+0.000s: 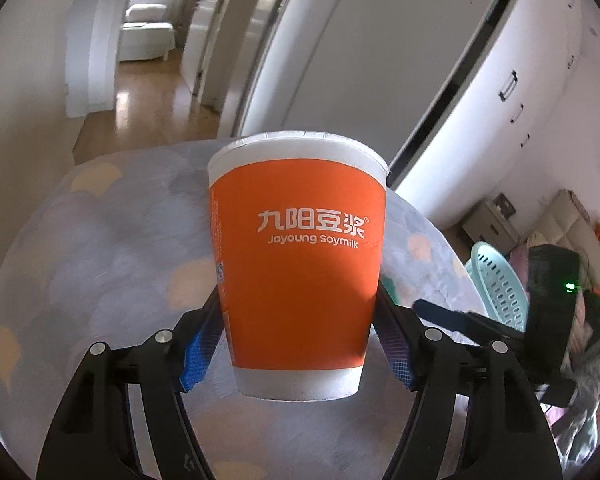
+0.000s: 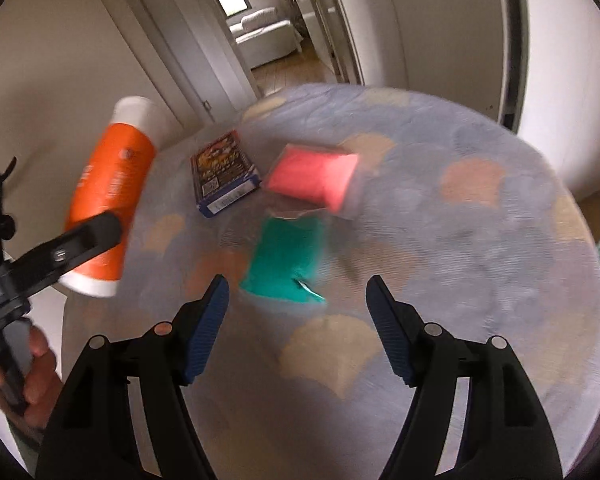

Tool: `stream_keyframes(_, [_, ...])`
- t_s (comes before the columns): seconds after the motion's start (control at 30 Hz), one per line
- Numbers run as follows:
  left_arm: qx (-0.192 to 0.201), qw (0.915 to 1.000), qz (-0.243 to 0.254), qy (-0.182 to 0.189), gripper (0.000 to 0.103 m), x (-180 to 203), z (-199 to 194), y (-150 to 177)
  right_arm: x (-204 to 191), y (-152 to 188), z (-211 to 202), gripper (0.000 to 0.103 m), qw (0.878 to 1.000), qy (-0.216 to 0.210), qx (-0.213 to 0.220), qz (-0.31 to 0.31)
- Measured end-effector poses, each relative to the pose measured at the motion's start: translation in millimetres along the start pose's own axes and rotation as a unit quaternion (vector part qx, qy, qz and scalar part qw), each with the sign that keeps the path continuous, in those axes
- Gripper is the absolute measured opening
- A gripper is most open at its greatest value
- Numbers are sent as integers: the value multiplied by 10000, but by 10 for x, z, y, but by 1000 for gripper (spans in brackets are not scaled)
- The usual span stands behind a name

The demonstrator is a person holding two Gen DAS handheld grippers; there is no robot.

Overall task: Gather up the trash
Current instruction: 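Grasp the orange Joyoung soymilk cup with the left tool while the right tool grasps the green packet, then carry the orange cup and green packet over the basket with both tools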

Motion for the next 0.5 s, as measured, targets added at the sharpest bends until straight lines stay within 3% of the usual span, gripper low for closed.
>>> stream_keyframes(0.3, [35, 10000, 43, -81, 68, -58, -14, 10, -134, -58, 191, 67, 9971, 633, 101, -404])
stream_keyframes(0.37, [24, 10000, 52, -47, 68, -50, -17, 17, -115, -38, 192, 47, 9967, 682, 129, -416])
stream_keyframes(0.5, [1, 9999, 130, -32, 68, 16, -26, 31, -94, -32, 112, 39, 9968, 625, 229, -445])
Point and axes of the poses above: each gripper's, at about its wrist camera, not at the fingertips, and z roughly the way its jaws point, x to its right, y to its underside, the point moved 9 cm from there along z, roughly the way its jaws point
